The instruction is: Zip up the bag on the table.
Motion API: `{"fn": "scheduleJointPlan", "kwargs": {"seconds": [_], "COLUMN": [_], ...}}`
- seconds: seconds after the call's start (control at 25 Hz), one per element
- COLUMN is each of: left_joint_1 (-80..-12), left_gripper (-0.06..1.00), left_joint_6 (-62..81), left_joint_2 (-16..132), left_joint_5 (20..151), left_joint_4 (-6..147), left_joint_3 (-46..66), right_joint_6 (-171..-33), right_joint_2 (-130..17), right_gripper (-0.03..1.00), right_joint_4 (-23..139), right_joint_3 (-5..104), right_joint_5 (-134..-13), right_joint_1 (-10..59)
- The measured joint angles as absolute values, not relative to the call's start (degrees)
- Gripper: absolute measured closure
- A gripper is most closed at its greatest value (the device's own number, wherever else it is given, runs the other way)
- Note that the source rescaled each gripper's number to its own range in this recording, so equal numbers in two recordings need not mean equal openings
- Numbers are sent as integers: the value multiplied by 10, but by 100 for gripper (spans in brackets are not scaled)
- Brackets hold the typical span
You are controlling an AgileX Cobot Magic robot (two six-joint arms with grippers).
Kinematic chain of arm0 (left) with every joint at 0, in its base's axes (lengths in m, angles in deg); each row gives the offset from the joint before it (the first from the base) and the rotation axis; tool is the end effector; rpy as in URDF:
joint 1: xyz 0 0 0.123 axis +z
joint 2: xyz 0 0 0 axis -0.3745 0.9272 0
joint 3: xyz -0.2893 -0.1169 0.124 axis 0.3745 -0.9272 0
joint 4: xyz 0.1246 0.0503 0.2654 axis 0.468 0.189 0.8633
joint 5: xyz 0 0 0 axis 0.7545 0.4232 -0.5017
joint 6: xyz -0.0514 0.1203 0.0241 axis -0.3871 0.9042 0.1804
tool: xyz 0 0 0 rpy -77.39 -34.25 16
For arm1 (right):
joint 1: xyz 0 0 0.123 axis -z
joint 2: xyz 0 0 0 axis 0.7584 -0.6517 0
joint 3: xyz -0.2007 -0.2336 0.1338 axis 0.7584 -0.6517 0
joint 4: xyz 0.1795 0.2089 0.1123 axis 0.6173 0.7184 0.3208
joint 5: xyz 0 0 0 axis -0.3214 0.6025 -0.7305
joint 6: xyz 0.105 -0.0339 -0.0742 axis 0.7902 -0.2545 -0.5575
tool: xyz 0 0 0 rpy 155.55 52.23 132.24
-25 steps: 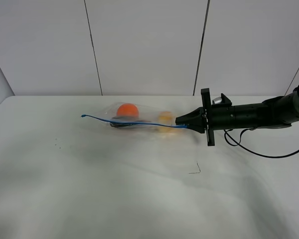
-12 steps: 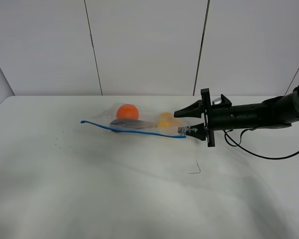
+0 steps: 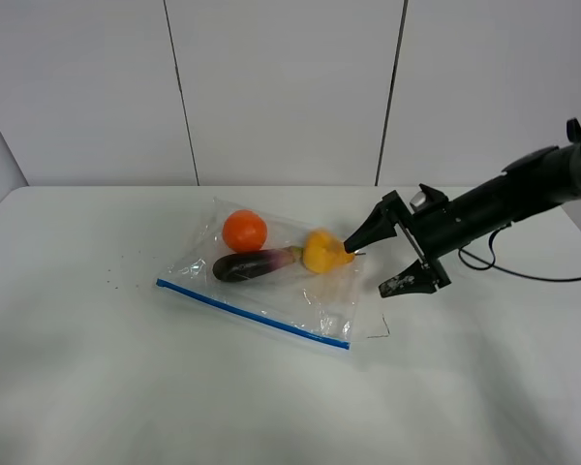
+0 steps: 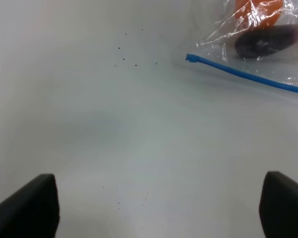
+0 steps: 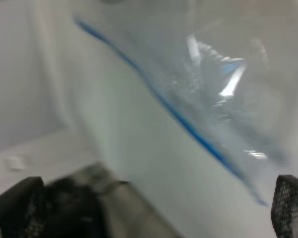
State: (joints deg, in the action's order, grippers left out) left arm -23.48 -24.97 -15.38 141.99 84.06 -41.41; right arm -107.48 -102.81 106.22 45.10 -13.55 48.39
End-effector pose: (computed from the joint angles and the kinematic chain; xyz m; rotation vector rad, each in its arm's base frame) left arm 0.0223 0.0001 0.2794 0.0165 2.0367 -0.0145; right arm 0.4317 0.1099 0.1368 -0.0218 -2.7664 -1.3068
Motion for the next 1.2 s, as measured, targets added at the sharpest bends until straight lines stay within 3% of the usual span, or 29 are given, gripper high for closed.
{"fn": "scheduleJointPlan", "kwargs": {"seconds": [0.28, 0.64, 0.88, 1.2], "left_joint_1": [-235, -235, -235, -235], "left_gripper": [-4, -4, -4, -4], "left_joint_6": [-250, -250, -250, -250], "left_joint_2": [-154, -154, -154, -154], "left_joint_5": [1420, 1420, 1420, 1420], "left_joint_4": [841, 841, 841, 841], "left_joint_3": [-414, -414, -414, -414], "right_joint_6": [-888, -847, -845, -845], "right_joint_2": [-1026, -1026, -972, -785], "right_gripper": [-3, -3, -3, -3], "right_joint_4": [727, 600, 569, 548], "right_joint_3": [620, 649, 594, 393], "right_joint_5": [-151, -132, -132, -132], "right_joint_1": [484, 492, 492, 492]}}
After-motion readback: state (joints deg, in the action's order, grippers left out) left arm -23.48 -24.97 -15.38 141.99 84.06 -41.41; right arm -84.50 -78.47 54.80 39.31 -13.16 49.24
